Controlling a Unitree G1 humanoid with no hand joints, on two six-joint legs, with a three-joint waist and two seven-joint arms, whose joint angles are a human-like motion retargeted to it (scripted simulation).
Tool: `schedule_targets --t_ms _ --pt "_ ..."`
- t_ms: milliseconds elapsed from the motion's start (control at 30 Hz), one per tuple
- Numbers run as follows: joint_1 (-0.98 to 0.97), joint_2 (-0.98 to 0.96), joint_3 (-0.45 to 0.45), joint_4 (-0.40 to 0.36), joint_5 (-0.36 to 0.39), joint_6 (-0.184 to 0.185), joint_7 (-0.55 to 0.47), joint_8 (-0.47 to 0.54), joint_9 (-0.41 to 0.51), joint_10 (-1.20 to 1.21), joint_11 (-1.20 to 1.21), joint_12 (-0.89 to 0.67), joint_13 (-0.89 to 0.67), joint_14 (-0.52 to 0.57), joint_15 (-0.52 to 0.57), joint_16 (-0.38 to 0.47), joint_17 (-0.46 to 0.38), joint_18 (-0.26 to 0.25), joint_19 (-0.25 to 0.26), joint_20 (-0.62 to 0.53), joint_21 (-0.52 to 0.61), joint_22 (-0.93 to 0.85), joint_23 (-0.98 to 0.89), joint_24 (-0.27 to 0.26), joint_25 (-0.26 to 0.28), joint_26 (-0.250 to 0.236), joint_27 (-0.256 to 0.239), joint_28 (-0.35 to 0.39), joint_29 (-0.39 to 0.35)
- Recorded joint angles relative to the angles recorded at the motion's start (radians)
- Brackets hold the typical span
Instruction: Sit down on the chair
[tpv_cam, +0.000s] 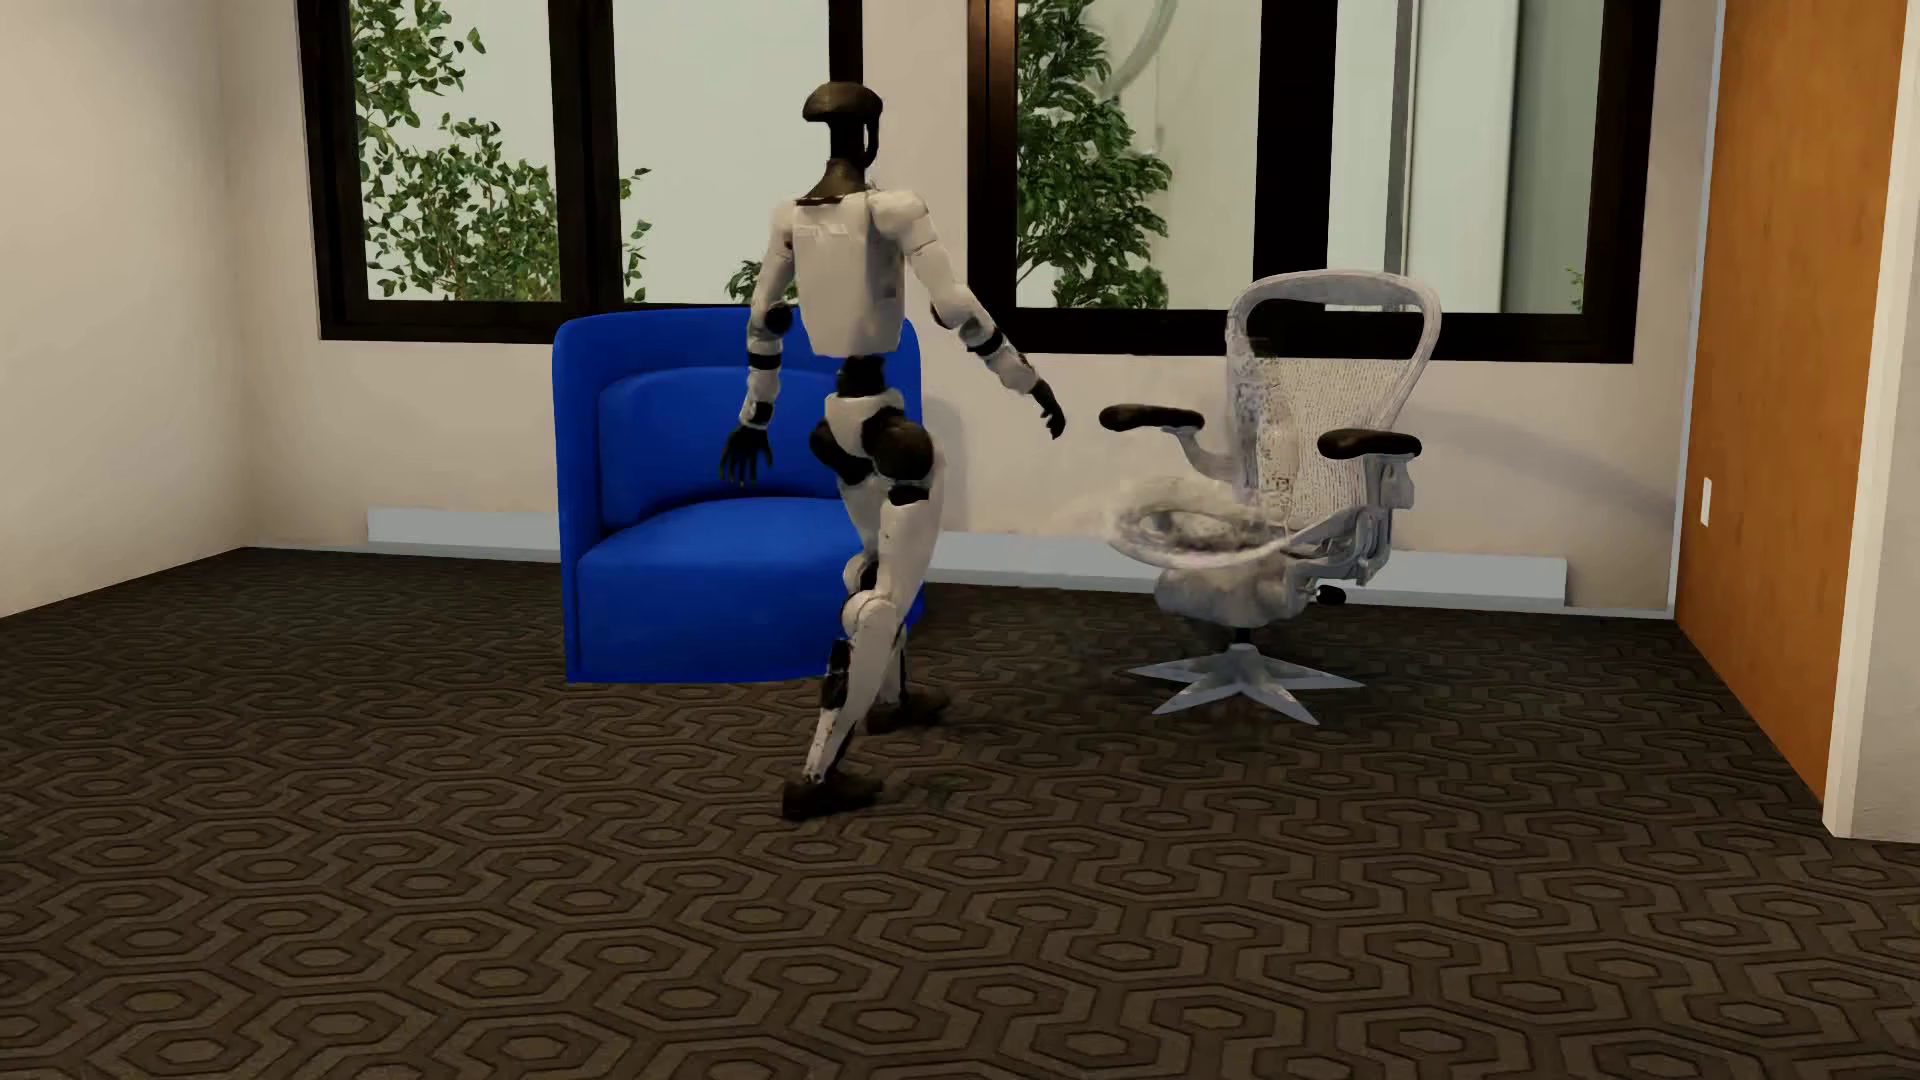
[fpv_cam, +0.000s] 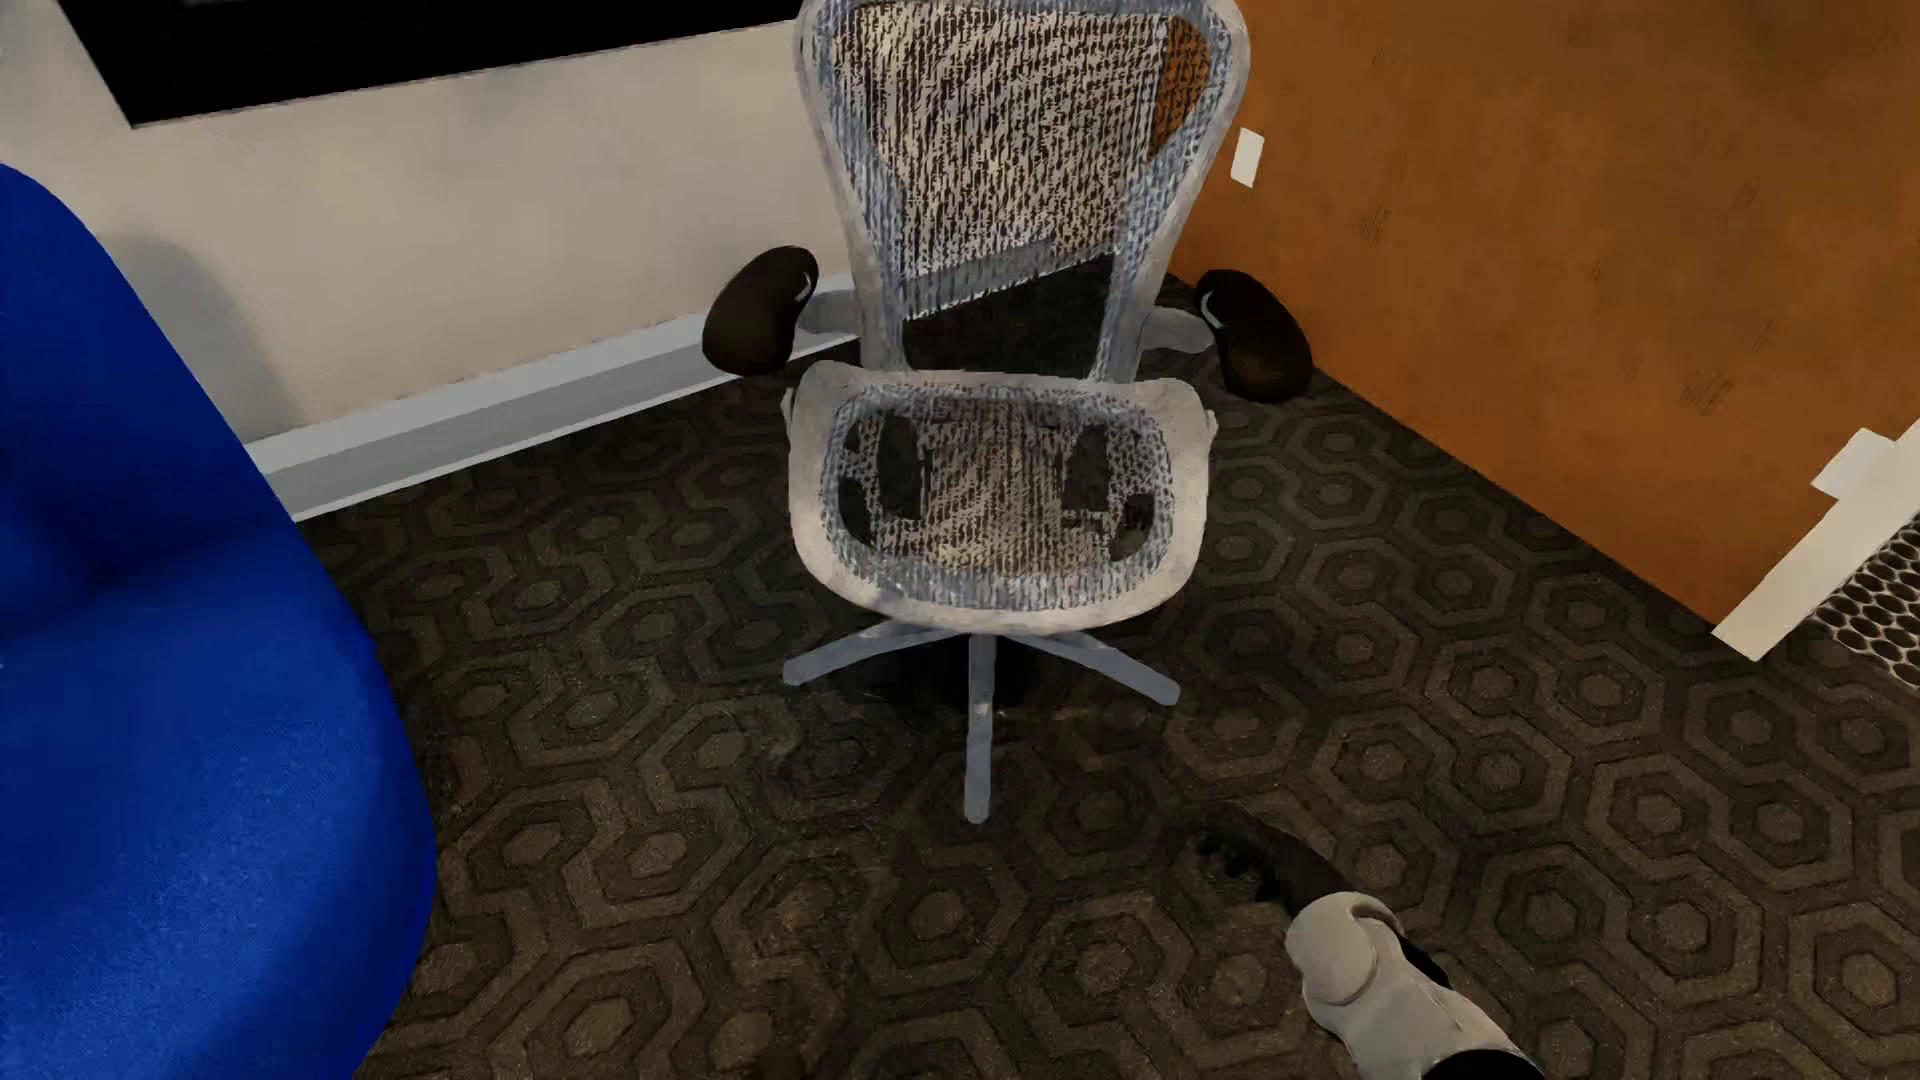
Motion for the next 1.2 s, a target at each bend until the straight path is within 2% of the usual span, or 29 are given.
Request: schedule_targets --t_ms 67,100,167,200,233,267,300,333,367,400,433,467,500,567,600,667,700,767,833,867,900,933,967,1000,1033,1067,1100,1133,1200 --pt "-0.009 0.056 0.010 0.009 -0.040 0.007 -0.052 0.019 0.003 0.129 0.082 0.047 0.005 0.087 -0.044 0.005 -0.003 -0.119 0.057 0.029 0.009 0.010 -0.060 -0.012 -0.017 -0.027 -0.011 -0.017 0.011" --pt "-0.023 0.024 0.008 0.002 -0.071 -0.007 -0.014 0.039 -0.009 0.217 0.188 0.045 0.022 0.082 -0.065 0.010 0.015 -0.092 0.064 0.041 -0.026 0.019 -0.076 0.009 -0.064 -0.019 0.007 -0.026 0.028" --pt "0.111 -0.094 -0.021 -0.005 -0.137 -0.004 0.045 0.063 0.031 0.237 0.571 0.002 0.056 -0.023 0.070 -0.002 0.056 -0.061 0.158 0.034 -0.049 0.035 0.005 0.074 -0.074 -0.051 -0.019 -0.020 0.013" --pt "0.154 -0.219 -0.050 -0.009 -0.161 0.002 0.046 0.097 0.022 0.211 0.784 -0.030 0.084 -0.047 0.144 -0.005 0.053 -0.036 0.201 0.012 -0.051 0.022 0.013 0.089 -0.053 -0.030 -0.020 -0.035 0.068" --pt "0.197 -0.345 -0.068 -0.011 -0.168 0.000 0.069 0.096 0.035 0.201 0.971 -0.075 0.094 -0.088 0.172 0.011 0.071 -0.021 0.142 -0.013 -0.060 0.001 0.070 0.131 -0.123 -0.057 0.006 -0.009 0.063" --pt "0.246 -0.441 -0.094 -0.020 -0.162 0.011 0.108 0.091 0.045 0.181 1.070 -0.123 0.112 -0.095 0.141 0.035 0.079 0.032 0.089 -0.037 -0.092 -0.037 0.112 0.159 -0.125 -0.052 -0.002 -0.050 0.117" --pt "0.302 -0.541 -0.109 -0.031 -0.158 0.020 0.115 0.105 0.067 0.143 1.104 -0.179 0.135 -0.107 0.135 0.052 0.091 0.061 0.077 -0.077 -0.106 -0.056 0.155 0.157 -0.160 -0.082 0.027 -0.055 0.084" --pt "0.365 -0.613 -0.136 -0.048 -0.153 0.016 0.143 0.098 0.085 0.091 1.087 -0.246 0.159 -0.134 0.106 0.084 0.108 0.060 0.124 -0.103 -0.144 -0.051 0.217 0.185 -0.159 -0.102 0.032 -0.053 0.079" --pt "0.415 -0.673 -0.157 -0.058 -0.132 0.012 0.155 0.116 0.087 0.042 0.990 -0.291 0.196 -0.142 0.091 0.112 0.121 0.081 0.139 -0.148 -0.170 -0.061 0.258 0.167 -0.140 -0.077 0.038 -0.028 0.075" --pt "0.479 -0.702 -0.176 -0.073 -0.108 0.009 0.168 0.124 0.094 -0.023 0.836 -0.339 0.217 -0.152 0.088 0.155 0.125 0.073 0.121 -0.160 -0.201 -0.077 0.302 0.147 -0.134 -0.112 0.047 -0.039 0.066" --pt "0.522 -0.682 -0.188 -0.082 -0.092 0.002 0.176 0.116 0.086 -0.039 0.624 -0.363 0.259 -0.179 0.123 0.196 0.121 0.078 0.087 -0.194 -0.225 -0.085 0.325 0.153 -0.125 -0.086 0.061 0.011 0.067" --pt "0.584 -0.616 -0.190 -0.111 -0.030 -0.009 0.197 0.028 0.103 -0.049 0.409 -0.389 0.290 -0.210 0.202 0.234 0.102 0.091 -0.038 -0.192 -0.232 -0.101 0.330 0.123 -0.129 -0.161 0.046 -0.042 0.055" --pt "0.599 -0.588 -0.183 -0.142 0.050 -0.034 0.233 -0.074 0.102 -0.018 0.291 -0.413 0.320 -0.250 0.287 0.269 0.094 0.113 -0.197 -0.176 -0.273 -0.112 0.333 0.102 -0.149 -0.156 0.060 -0.031 0.041" --pt "0.613 -0.566 -0.163 -0.196 0.083 -0.034 0.203 -0.032 0.095 0.034 0.279 -0.419 0.357 -0.228 0.236 0.287 0.035 0.147 -0.274 -0.129 -0.283 -0.129 0.316 0.078 -0.137 -0.151 0.074 -0.014 0.049" --pt "0.506 -0.524 -0.167 -0.162 0.096 0.006 0.176 0.021 0.098 0.298 0.244 -0.401 0.362 -0.244 0.260 0.253 0.004 0.112 -0.246 -0.130 -0.286 -0.140 0.318 0.038 -0.108 -0.136 0.071 0.028 0.039" --pt "0.295 -0.426 -0.129 -0.058 0.117 0.006 0.163 -0.022 0.136 0.856 0.194 -0.416 0.347 -0.262 0.198 0.222 -0.005 -0.063 -0.264 -0.131 -0.306 -0.115 0.309 0.004 -0.088 -0.112 0.100 0.019 0.020" --pt "0.201 -0.441 -0.108 -0.052 0.083 -0.008 0.205 -0.009 0.122 1.011 0.227 -0.389 0.318 -0.290 0.144 0.213 -0.026 -0.035 -0.216 -0.105 -0.279 -0.130 0.299 0.036 -0.060 -0.125 0.055 0.000 0.033" --pt "0.099 -0.400 -0.097 -0.017 0.073 -0.005 0.112 0.032 0.146 1.125 0.254 -0.314 0.244 -0.361 0.105 0.145 -0.005 -0.011 -0.181 -0.104 -0.216 -0.152 0.275 0.042 -0.017 -0.140 0.056 0.014 -0.005" --pt "0.003 -0.401 -0.071 -0.026 0.052 0.006 0.011 0.086 0.148 0.999 0.244 -0.300 0.177 -0.326 0.083 0.060 0.017 0.054 -0.128 -0.129 -0.170 -0.118 0.184 0.051 -0.021 -0.135 0.011 -0.006 -0.012" --pt "-0.003 -0.413 -0.066 -0.020 0.046 0.006 -0.016 0.096 0.151 0.866 0.240 -0.274 0.163 -0.381 0.087 0.028 0.036 0.048 -0.089 -0.126 -0.136 -0.127 0.125 0.090 -0.064 -0.112 0.040 -0.003 -0.002" --pt "0.032 -0.452 -0.066 -0.030 0.015 0.002 -0.040 0.114 0.129 0.638 0.264 -0.238 0.154 -0.309 0.083 -0.001 0.042 0.086 -0.040 -0.140 -0.071 -0.151 0.056 0.102 -0.055 -0.134 -0.008 -0.024 0.020" --pt "0.043 -0.485 -0.076 -0.022 0.016 0.013 -0.078 0.126 0.135 0.486 0.273 -0.239 0.119 -0.266 0.077 -0.021 0.054 0.037 -0.009 -0.136 -0.019 -0.153 0.014 0.128 -0.104 -0.140 -0.037 0.001 0.027" --pt "0.040 -0.532 -0.090 -0.005 0.049 0.029 -0.162 0.194 0.106 0.422 0.268 -0.227 0.113 -0.249 0.095 -0.021 0.074 0.026 0.005 -0.158 0.007 -0.184 -0.032 0.085 -0.099 -0.064 -0.038 0.035 0.133" --pt "0.086 -0.538 -0.084 0.020 0.079 0.029 -0.180 0.265 0.147 0.448 0.255 -0.241 0.080 -0.299 0.136 -0.017 0.085 -0.031 0.016 -0.142 0.061 -0.189 -0.063 0.098 -0.122 -0.074 -0.059 0.028 0.186" --pt "0.076 -0.626 -0.102 0.043 0.085 0.012 -0.084 0.287 0.176 0.434 0.290 -0.267 0.029 -0.331 0.176 0.002 0.105 -0.038 0.040 -0.145 0.092 -0.207 -0.089 0.111 -0.129 -0.091 -0.058 0.047 0.139" --pt "0.020 -0.766 -0.127 0.008 0.058 -0.008 0.001 0.263 0.159 0.425 0.382 -0.268 0.021 -0.285 0.186 0.015 0.120 0.028 0.065 -0.136 0.085 -0.239 -0.103 0.169 -0.154 -0.062 -0.049 0.014 0.132" --pt "0.002 -0.790 -0.132 0.032 0.069 -0.022 0.026 0.260 0.193 0.493 0.408 -0.273 0.018 -0.371 0.151 0.049 0.158 -0.034 0.016 -0.139 0.073 -0.238 -0.098 0.161 -0.166 -0.165 -0.034 0.041 0.107" --pt "-0.028 -0.806 -0.140 0.003 0.024 -0.028 -0.001 0.249 0.226 0.539 0.457 -0.279 0.033 -0.362 0.104 0.068 0.161 0.008 0.014 -0.174 0.057 -0.284 -0.116 0.159 -0.158 -0.086 0.053 0.063 0.050" --pt "-0.079 -0.848 -0.110 -0.017 -0.040 -0.017 0.004 0.253 0.269 0.631 0.646 -0.313 0.058 -0.366 0.053 0.048 0.119 0.084 0.026 -0.140 0.055 -0.275 -0.116 0.163 -0.144 -0.063 0.045 0.079 -0.013"
